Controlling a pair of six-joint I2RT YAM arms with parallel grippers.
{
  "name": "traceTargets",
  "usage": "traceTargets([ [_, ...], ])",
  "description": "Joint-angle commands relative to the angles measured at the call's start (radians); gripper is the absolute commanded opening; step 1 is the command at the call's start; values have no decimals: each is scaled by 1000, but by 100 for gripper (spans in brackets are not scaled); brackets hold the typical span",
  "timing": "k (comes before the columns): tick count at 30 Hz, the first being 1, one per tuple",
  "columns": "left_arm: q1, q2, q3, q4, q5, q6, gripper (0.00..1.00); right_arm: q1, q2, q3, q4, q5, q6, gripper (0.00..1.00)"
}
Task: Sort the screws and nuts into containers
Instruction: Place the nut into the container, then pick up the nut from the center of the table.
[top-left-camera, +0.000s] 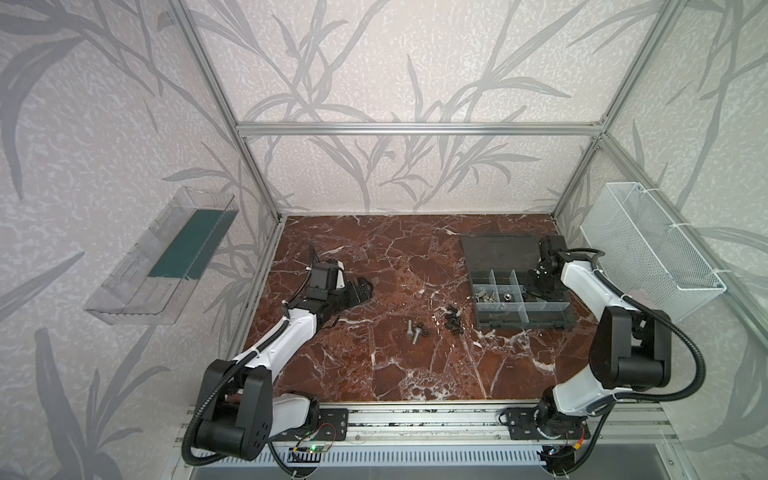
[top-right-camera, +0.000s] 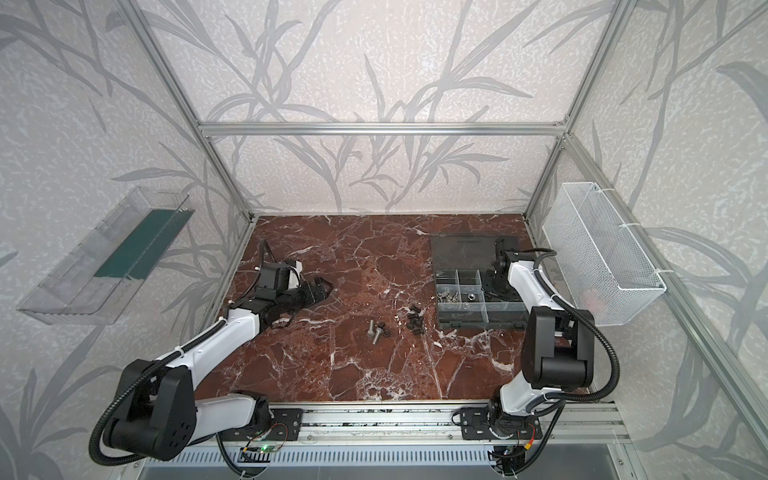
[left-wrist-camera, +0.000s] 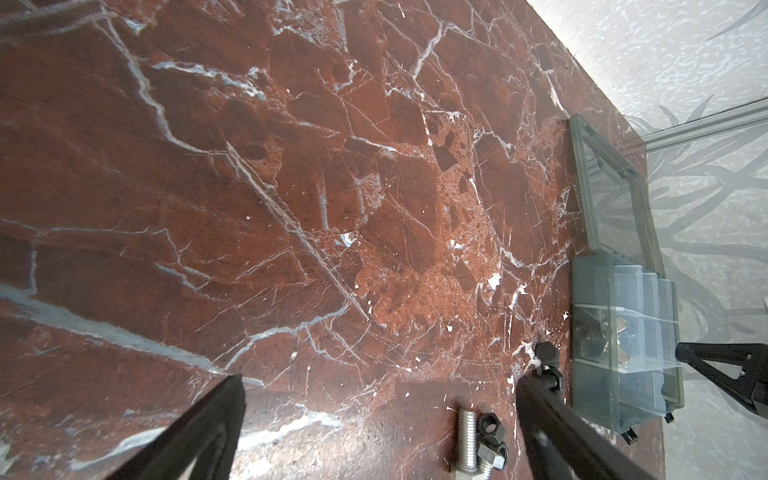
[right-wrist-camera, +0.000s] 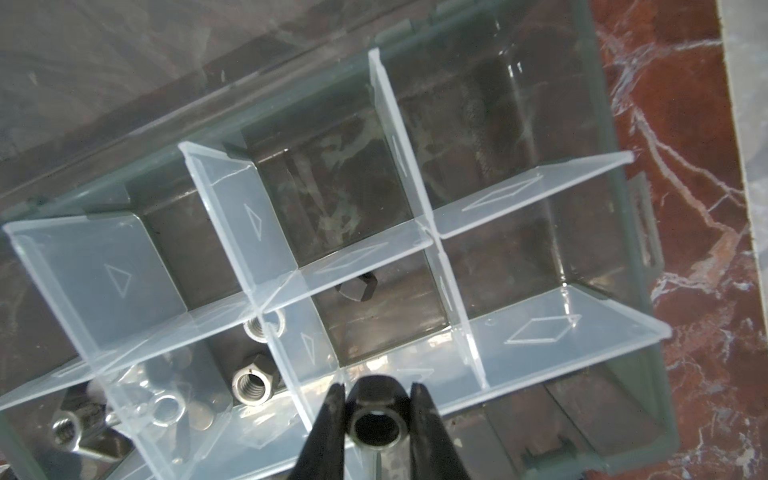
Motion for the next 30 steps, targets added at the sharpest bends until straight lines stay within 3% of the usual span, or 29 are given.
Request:
traceTargets([
  [1, 6, 5, 11, -8, -3, 4, 99, -7, 35, 35, 3, 0, -17, 0],
  [3, 6, 5, 11, -8, -3, 6, 99, -9, 54, 51, 2, -4, -21, 0],
  [6, 6, 6, 10, -10, -2, 5, 99, -9, 71, 68, 2, -11, -25, 8],
  [10, 6, 4, 10, -11, -3, 5, 99, -9, 56, 77, -1, -16, -38, 35],
  [15, 6, 4, 11, -11, -3, 7, 99, -9, 10, 80, -11, -17, -45, 51],
  [18, 7, 4, 10, -9, -2, 6, 99, -8, -29, 82, -18, -71, -65, 54],
  [24, 8, 3, 6, -8, -3, 8, 99, 12, -194, 20, 41, -331, -125, 55],
  [26, 8, 4, 5, -2, 0, 6, 99, 54, -250, -2, 50, -386, -142, 55],
  [30, 8, 9, 6, 0, 4, 7, 99, 239, -325, -20, 20, -337, -186, 56],
])
